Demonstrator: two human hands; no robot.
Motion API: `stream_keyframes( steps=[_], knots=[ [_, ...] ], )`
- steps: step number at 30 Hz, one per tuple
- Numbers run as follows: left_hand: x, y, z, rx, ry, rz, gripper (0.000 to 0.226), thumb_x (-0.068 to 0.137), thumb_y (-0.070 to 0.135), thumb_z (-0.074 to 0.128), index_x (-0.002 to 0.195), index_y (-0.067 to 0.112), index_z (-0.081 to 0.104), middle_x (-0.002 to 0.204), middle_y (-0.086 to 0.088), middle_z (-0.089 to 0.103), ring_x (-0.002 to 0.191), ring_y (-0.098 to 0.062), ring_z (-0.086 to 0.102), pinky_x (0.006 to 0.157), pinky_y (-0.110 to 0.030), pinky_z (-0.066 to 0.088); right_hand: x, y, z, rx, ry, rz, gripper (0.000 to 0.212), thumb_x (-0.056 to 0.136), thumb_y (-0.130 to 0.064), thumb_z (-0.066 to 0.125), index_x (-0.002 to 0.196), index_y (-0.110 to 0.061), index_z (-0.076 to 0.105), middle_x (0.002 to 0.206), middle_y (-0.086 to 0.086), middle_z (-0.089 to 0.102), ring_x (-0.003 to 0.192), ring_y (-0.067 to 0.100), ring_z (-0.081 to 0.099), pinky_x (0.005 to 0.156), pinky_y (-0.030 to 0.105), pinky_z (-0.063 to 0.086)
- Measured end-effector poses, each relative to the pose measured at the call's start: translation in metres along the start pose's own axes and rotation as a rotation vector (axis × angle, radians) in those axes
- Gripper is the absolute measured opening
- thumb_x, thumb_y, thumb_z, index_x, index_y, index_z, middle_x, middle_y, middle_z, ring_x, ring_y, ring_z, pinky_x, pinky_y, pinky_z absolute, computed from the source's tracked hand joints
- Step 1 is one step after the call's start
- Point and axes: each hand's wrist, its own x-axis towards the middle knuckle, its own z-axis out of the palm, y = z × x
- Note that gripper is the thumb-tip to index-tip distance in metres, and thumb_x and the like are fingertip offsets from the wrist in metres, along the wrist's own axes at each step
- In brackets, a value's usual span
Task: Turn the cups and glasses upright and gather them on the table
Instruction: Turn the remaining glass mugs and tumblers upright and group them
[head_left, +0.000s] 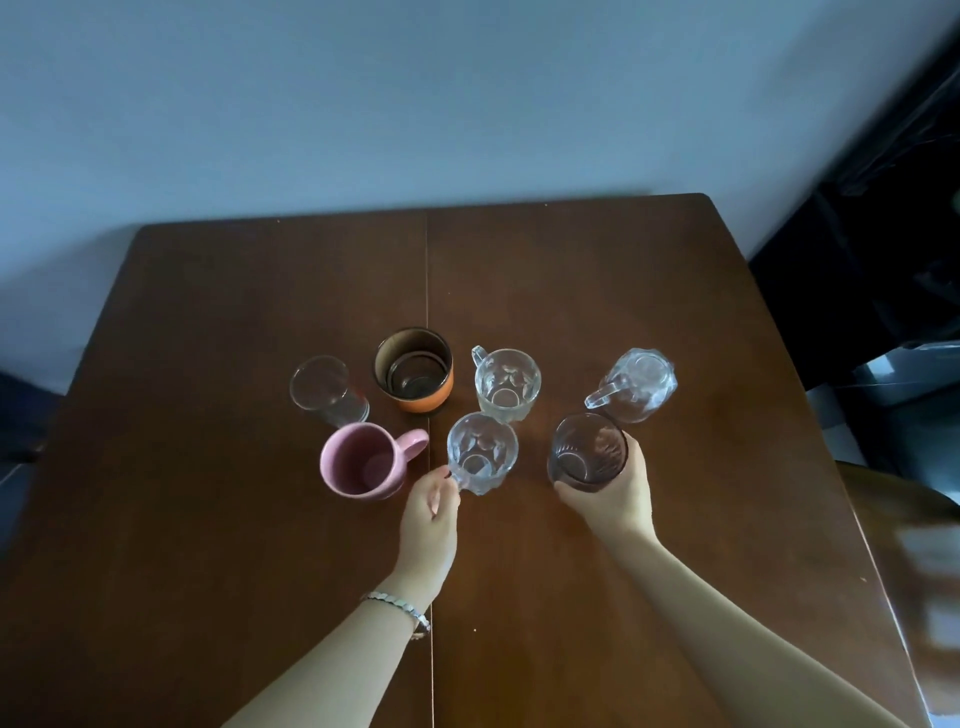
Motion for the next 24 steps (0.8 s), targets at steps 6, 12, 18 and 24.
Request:
stream_keyframes(
  steps=[6, 12, 18, 24],
  knots=[
    [-0.002, -0.009, -0.009, 0.184, -0.090, 0.087, 0.029, 0.097, 0.015, 0.042, 0.121, 0.003, 0.053, 0.132, -0.010, 0.057, 0.122, -0.019, 0.054, 0.105, -0.031, 0.042, 0.001, -0.002, 0.016, -0.003, 0.035, -0.007, 0.079, 0.058, -0.005, 0.084, 0.126, -0.012, 0.045, 0.123, 0.007, 0.053, 0.112, 0.019, 0.052, 0.092, 0.023, 0.037],
    [-0.014, 0.002, -0.003, 0.488, -0.006, 0.292, 0.051, 0.087, 0.008, 0.060, 0.134, 0.007, 0.038, 0.138, -0.010, 0.047, 0.130, -0.023, 0.048, 0.099, -0.025, 0.047, 0.004, -0.003, -0.007, -0.269, -0.207, -0.024, 0.090, 0.069, 0.000, 0.074, 0.144, -0.009, 0.024, 0.140, 0.008, 0.036, 0.128, 0.021, 0.042, 0.093, 0.017, 0.032],
    [-0.003, 0.048, 0.010, 0.882, 0.007, 0.555, 0.073, 0.087, 0.033, 0.060, 0.146, 0.010, 0.024, 0.156, -0.008, 0.025, 0.145, -0.021, 0.025, 0.115, -0.029, 0.034, 0.038, -0.036, -0.065, -0.542, 0.034, -0.320, 0.075, 0.069, 0.009, 0.059, 0.138, -0.014, 0.040, 0.133, 0.015, 0.040, 0.121, 0.033, 0.036, 0.106, 0.041, 0.033],
    [0.011, 0.052, 0.016, 1.050, -0.025, 0.509, 0.074, 0.088, 0.041, 0.056, 0.146, 0.009, 0.024, 0.154, -0.007, 0.033, 0.141, -0.019, 0.032, 0.112, -0.025, 0.033, 0.104, -0.073, -0.053, -1.146, -0.327, -0.187, 0.094, 0.063, -0.032, 0.080, 0.141, -0.038, 0.027, 0.143, 0.003, 0.028, 0.125, 0.031, 0.037, 0.093, 0.040, 0.045]
  ],
)
